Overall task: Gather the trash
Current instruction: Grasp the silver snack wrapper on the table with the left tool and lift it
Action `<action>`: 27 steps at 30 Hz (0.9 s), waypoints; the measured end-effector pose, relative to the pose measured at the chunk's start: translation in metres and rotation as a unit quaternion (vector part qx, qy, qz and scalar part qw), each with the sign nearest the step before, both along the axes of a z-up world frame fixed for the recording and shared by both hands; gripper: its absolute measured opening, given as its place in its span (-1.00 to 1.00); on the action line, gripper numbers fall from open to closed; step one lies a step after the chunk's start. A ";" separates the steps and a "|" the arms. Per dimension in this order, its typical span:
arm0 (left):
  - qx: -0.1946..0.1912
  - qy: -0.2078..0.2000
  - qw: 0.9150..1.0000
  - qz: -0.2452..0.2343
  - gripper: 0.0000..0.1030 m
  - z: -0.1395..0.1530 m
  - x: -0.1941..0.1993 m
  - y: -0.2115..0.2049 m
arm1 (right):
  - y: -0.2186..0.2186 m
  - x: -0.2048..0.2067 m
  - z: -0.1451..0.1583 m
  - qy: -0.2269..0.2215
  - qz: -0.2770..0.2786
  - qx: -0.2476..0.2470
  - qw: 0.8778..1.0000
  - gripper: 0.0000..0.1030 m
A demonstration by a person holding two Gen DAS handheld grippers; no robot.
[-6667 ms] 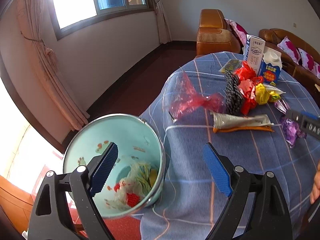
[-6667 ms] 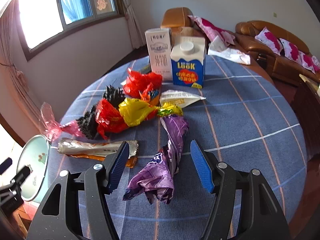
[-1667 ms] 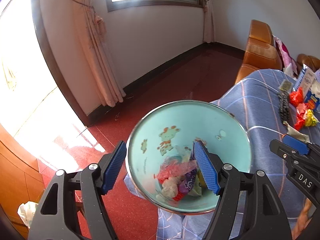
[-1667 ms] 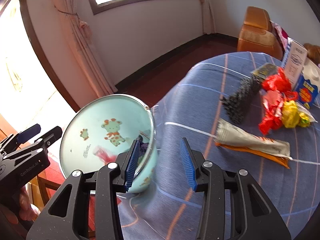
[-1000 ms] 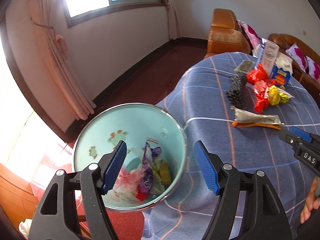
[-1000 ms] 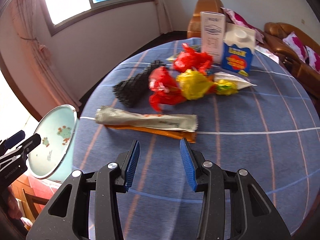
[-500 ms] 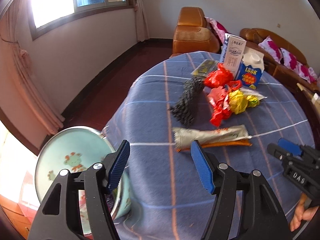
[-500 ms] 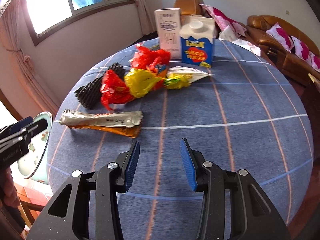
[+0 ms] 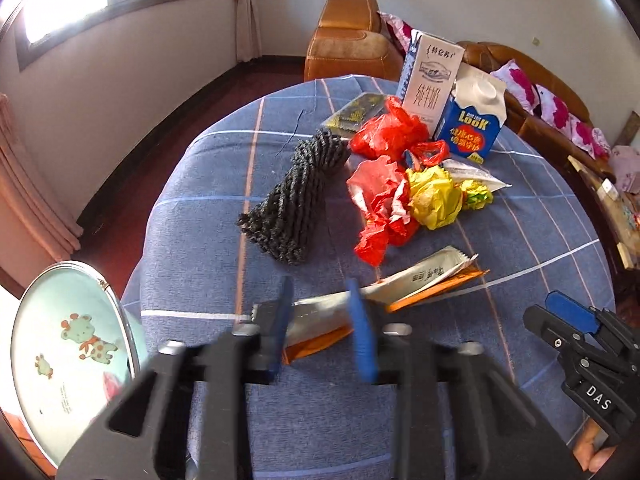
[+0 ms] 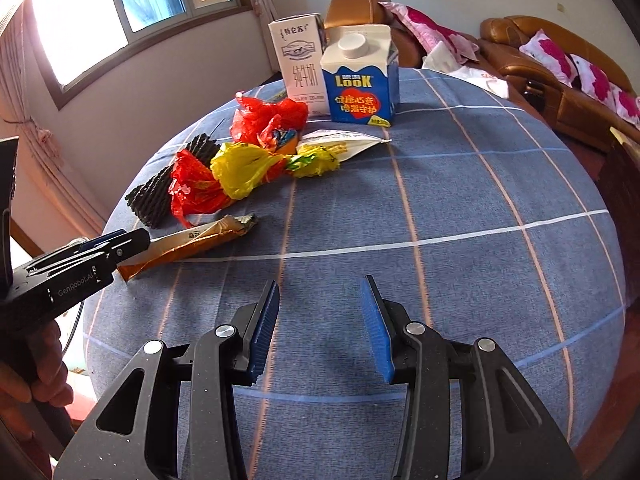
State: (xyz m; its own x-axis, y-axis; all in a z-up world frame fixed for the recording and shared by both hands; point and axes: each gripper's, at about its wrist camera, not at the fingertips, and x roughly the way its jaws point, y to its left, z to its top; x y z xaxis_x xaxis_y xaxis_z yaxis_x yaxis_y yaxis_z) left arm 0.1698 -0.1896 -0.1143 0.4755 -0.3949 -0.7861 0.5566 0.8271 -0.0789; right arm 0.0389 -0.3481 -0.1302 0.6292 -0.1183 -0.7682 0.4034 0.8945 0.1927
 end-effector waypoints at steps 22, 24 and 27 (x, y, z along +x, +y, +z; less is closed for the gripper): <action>0.059 -0.076 0.984 -0.148 0.01 0.021 -0.032 -0.001 | -0.025 -0.014 0.006 0.005 -0.023 -0.013 1.000 -0.18; 0.077 -0.092 0.974 -0.194 0.01 0.020 -0.036 -0.010 | -0.033 -0.017 0.005 0.013 -0.022 -0.011 1.000 -0.18; 0.112 -0.098 0.955 -0.255 0.01 0.006 -0.034 -0.028 | -0.049 -0.020 0.007 0.026 -0.022 -0.016 0.999 -0.18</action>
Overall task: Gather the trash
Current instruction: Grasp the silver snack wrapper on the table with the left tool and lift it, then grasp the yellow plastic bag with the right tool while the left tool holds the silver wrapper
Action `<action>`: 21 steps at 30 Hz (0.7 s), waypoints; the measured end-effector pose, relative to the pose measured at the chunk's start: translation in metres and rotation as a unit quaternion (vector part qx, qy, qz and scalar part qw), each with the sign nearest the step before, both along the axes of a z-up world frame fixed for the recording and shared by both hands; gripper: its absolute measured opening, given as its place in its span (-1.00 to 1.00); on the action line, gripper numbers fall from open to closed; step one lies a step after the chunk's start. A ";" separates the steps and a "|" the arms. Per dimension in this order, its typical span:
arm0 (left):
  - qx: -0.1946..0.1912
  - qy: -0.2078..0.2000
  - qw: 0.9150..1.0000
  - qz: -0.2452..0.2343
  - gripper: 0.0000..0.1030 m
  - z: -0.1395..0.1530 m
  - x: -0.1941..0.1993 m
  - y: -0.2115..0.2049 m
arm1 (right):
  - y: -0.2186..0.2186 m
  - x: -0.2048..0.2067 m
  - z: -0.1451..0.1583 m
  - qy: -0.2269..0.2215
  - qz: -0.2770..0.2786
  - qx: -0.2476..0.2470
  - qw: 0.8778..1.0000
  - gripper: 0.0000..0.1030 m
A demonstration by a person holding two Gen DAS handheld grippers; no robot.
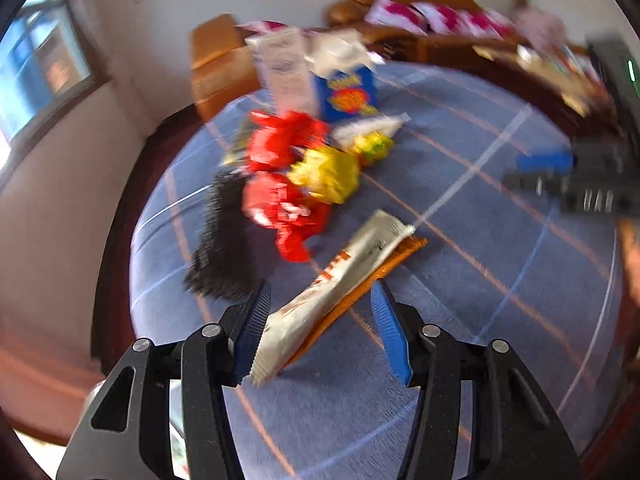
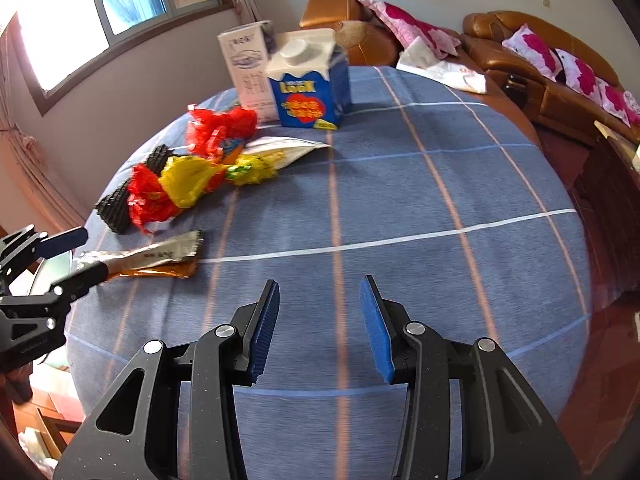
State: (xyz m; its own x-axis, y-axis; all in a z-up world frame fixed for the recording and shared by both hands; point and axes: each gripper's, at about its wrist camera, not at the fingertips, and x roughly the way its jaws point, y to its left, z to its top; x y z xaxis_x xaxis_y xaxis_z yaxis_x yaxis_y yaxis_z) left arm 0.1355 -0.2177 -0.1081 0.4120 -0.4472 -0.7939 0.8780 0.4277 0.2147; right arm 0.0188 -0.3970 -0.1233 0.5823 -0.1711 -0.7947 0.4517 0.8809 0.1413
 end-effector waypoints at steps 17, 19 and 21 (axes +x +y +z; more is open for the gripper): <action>-0.020 0.017 1.000 0.006 -0.88 -0.015 -0.015 0.000 | -0.037 0.044 0.003 -0.007 0.025 0.016 1.000 -0.18; -0.038 0.022 0.999 0.009 -0.88 -0.007 -0.023 0.009 | -0.034 0.047 0.004 -0.013 0.031 0.018 0.999 -0.18; -0.049 0.028 0.998 0.015 -0.88 0.001 -0.031 0.019 | -0.031 0.051 0.004 -0.017 0.036 0.019 0.999 -0.18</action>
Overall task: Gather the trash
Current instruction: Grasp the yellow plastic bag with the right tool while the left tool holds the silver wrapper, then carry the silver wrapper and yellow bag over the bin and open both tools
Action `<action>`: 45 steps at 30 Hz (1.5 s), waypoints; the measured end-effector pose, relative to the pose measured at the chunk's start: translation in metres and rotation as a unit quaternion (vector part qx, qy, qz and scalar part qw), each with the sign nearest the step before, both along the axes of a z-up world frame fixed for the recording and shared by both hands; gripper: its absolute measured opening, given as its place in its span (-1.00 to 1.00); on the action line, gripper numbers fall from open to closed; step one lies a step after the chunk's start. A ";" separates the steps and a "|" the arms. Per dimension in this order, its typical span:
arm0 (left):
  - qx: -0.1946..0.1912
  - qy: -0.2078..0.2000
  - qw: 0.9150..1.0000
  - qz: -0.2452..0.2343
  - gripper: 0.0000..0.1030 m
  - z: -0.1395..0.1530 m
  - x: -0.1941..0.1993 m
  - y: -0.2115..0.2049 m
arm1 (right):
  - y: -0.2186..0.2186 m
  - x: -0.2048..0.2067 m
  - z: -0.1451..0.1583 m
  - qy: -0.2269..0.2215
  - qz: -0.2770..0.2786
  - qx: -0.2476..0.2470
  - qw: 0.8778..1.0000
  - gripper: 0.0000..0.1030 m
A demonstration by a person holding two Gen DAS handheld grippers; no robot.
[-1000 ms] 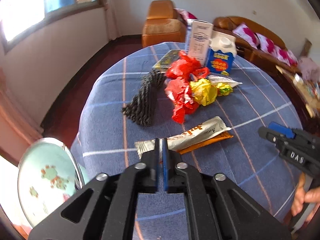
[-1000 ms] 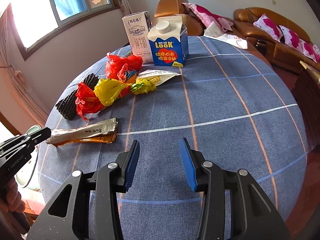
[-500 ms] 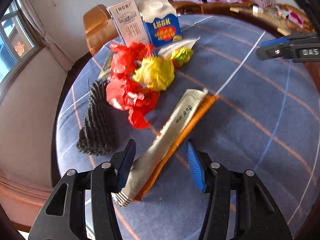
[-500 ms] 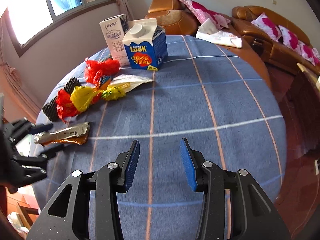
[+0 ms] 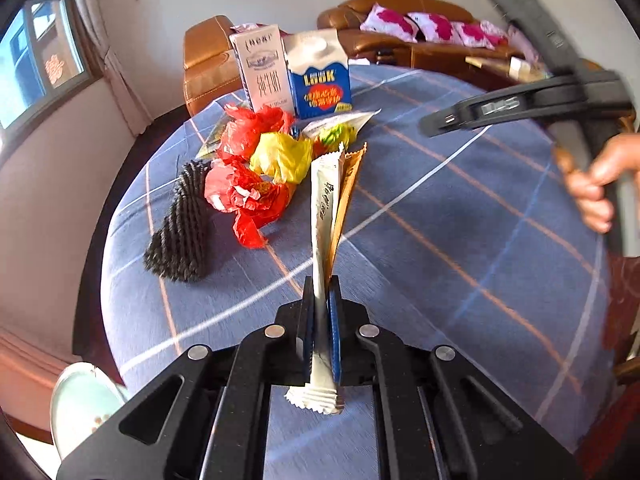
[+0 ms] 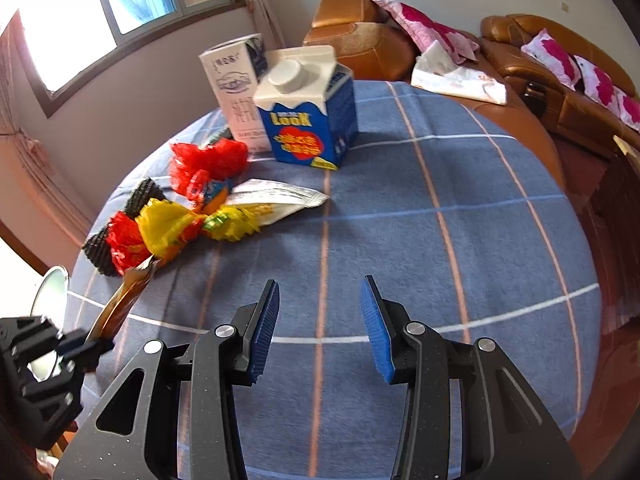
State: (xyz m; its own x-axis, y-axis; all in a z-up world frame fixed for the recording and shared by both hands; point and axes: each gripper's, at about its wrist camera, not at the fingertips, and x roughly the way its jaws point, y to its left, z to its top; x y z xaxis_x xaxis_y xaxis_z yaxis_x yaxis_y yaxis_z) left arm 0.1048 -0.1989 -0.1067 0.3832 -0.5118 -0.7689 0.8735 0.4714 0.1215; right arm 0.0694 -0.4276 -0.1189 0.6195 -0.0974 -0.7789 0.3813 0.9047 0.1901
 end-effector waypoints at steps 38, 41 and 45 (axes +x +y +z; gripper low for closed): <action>-0.054 -0.002 0.963 0.263 -0.87 0.064 0.035 0.148 | 0.057 0.077 -0.006 0.040 0.248 -0.079 0.965 -0.62; -0.055 -0.002 0.959 0.277 -0.87 0.064 0.033 0.159 | 0.063 0.058 0.006 0.025 0.218 -0.057 0.974 -0.62; -0.047 -0.001 0.951 0.304 -0.87 0.059 0.030 0.175 | 0.088 0.041 0.022 0.005 0.204 -0.032 0.978 -0.62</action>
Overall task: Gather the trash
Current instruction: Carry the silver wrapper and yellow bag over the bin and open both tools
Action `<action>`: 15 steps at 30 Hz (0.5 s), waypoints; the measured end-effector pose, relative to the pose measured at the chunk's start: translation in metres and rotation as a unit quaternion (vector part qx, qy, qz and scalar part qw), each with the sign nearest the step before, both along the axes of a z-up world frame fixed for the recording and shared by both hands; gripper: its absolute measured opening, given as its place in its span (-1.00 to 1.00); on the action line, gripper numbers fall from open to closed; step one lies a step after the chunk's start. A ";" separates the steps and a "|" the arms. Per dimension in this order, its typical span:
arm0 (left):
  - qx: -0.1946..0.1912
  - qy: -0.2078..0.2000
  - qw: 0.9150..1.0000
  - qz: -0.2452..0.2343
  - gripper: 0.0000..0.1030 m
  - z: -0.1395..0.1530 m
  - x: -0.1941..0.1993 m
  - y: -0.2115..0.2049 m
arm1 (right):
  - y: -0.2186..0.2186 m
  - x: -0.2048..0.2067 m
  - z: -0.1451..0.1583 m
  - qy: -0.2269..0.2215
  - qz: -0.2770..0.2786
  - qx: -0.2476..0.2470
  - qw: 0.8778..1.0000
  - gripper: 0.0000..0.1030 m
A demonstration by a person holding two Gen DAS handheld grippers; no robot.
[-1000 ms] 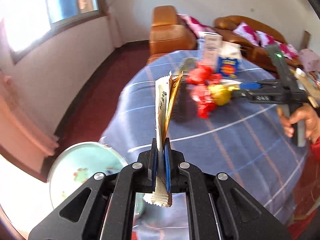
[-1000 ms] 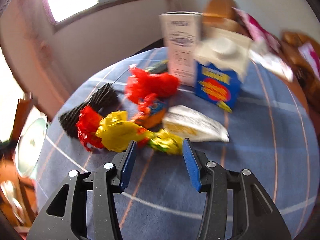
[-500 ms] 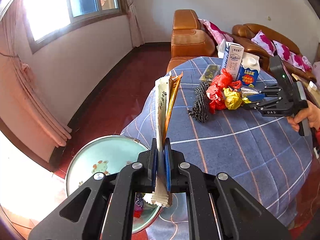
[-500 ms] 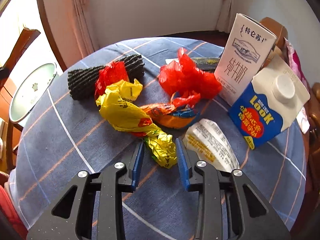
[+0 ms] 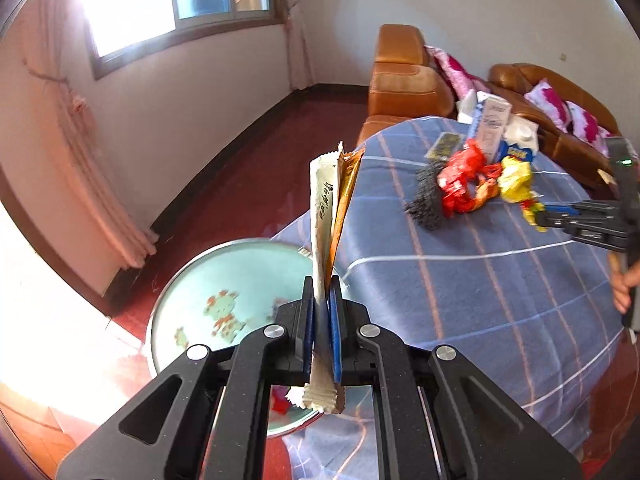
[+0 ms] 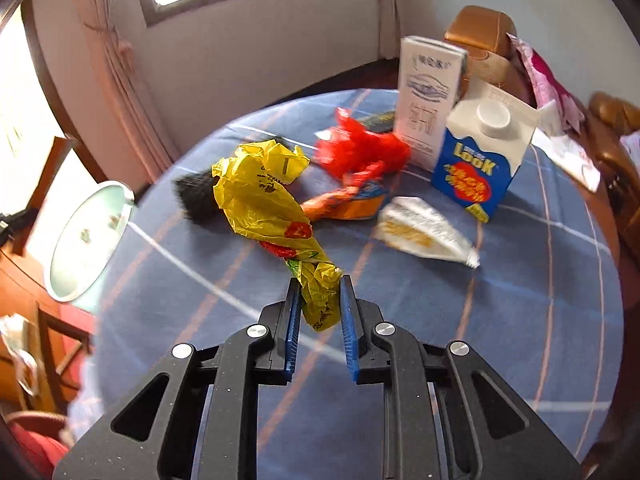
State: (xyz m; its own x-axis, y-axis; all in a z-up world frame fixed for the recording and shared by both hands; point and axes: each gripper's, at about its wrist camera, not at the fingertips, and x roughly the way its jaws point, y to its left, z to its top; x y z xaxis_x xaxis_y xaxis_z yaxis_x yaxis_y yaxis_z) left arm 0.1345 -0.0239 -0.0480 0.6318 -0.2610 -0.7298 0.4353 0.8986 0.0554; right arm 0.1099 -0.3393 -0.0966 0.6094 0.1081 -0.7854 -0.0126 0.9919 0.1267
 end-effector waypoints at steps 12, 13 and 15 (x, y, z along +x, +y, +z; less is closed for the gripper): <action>0.021 0.009 0.997 0.070 -0.87 -0.016 -0.017 0.061 | 0.102 0.006 0.005 -0.008 0.016 0.024 1.000 -0.61; 0.023 0.010 0.997 0.077 -0.87 -0.018 -0.016 0.065 | 0.107 0.007 0.005 -0.008 0.017 0.029 0.999 -0.61; 0.029 0.011 0.996 0.090 -0.87 -0.021 -0.017 0.071 | 0.122 0.008 0.004 -0.007 0.023 0.043 0.999 -0.61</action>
